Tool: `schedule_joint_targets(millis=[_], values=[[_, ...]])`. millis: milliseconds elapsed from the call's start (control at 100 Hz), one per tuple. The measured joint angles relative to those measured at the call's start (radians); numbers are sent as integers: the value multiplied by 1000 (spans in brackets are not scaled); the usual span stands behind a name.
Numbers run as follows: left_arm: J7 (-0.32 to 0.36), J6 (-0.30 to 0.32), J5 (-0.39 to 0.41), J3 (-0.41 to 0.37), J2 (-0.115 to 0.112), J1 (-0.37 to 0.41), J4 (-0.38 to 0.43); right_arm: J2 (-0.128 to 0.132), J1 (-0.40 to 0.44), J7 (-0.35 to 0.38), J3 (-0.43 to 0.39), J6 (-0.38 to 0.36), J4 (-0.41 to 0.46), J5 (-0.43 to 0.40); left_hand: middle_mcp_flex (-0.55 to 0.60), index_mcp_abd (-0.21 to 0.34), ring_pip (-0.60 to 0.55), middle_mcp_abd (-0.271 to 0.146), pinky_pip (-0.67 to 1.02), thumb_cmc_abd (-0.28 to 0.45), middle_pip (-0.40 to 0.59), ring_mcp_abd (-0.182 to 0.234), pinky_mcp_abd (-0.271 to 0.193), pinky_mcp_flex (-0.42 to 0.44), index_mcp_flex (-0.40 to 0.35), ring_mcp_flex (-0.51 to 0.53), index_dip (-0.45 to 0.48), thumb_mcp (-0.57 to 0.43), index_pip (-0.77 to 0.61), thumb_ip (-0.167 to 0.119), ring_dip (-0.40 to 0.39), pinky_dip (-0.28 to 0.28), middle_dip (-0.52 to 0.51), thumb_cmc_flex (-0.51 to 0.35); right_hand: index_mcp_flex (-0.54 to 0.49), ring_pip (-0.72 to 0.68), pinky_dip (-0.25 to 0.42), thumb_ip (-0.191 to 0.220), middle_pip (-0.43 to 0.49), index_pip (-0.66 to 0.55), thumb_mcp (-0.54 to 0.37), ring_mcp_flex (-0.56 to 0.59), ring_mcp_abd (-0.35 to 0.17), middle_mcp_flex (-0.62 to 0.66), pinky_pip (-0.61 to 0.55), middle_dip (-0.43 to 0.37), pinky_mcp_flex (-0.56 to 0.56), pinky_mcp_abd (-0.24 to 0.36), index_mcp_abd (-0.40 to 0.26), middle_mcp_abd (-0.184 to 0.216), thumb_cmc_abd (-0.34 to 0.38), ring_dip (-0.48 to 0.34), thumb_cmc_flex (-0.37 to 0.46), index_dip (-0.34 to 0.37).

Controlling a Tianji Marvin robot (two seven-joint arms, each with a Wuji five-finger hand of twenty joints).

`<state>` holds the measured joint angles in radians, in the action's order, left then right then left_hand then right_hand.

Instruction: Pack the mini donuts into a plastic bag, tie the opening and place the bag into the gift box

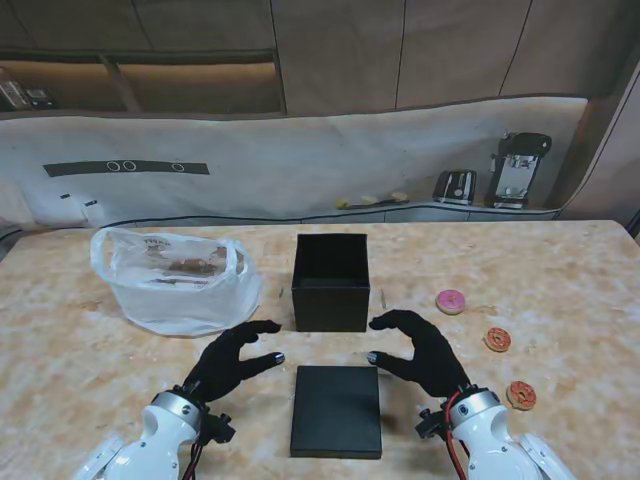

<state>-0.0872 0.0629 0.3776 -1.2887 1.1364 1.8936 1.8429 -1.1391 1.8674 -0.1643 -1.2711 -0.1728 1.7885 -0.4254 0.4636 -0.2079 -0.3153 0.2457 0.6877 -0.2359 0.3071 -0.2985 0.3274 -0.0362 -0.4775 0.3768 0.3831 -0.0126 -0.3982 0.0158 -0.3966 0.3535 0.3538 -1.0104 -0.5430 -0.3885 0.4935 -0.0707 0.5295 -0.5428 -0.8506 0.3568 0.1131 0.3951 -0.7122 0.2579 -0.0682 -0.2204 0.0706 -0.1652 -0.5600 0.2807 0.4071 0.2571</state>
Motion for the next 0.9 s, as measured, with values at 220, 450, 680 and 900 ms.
schedule_joint_targets(millis=[220, 450, 680, 900], values=[[19, 7, 116, -104, 0, 20, 69, 0, -22, -7, 3, -4, -19, 7, 15, -12, -50, 0, 88, -1, 37, -4, 4, -25, -2, 36, 0, -1, -24, 0, -36, 50, 32, -20, 0, 0, 0, 0, 0, 0, 0, 0, 0, 0, 0, 0, 0, 0, 0, 0, 0, 0, 0, 0], [76, 69, 212, -259, -13, 28, 117, -1, -39, -10, 19, -3, -34, 15, 16, -12, -50, 0, 100, -1, 37, -10, 9, -30, -2, 40, 1, 0, -26, 0, -38, 50, 36, -18, 0, 0, 0, 0, 0, 0, 0, 0, 0, 0, 0, 0, 0, 0, 0, 0, 0, 0, 0, 0], [88, 78, 288, -345, -24, -20, 100, -1, -43, 1, 16, -5, -33, 14, 16, -12, -50, 0, 100, -1, 32, -10, 10, -30, -2, 41, 1, 7, -26, 0, -38, 50, 36, 4, 0, 0, 0, 0, 0, 0, 0, 0, 0, 0, 0, 0, 0, 0, 0, 0, 0, 0, 0, 0], [136, 25, 292, -373, -36, -123, 27, 0, -44, 7, 12, -7, -32, 8, 16, -11, -50, 0, 100, -1, 31, -10, 10, -30, -2, 41, 1, 9, -26, 0, -38, 50, 36, 4, 0, 0, 0, 0, 0, 0, 0, 0, 0, 0, 0, 0, 0, 0, 0, 0, 0, 0, 0, 0]])
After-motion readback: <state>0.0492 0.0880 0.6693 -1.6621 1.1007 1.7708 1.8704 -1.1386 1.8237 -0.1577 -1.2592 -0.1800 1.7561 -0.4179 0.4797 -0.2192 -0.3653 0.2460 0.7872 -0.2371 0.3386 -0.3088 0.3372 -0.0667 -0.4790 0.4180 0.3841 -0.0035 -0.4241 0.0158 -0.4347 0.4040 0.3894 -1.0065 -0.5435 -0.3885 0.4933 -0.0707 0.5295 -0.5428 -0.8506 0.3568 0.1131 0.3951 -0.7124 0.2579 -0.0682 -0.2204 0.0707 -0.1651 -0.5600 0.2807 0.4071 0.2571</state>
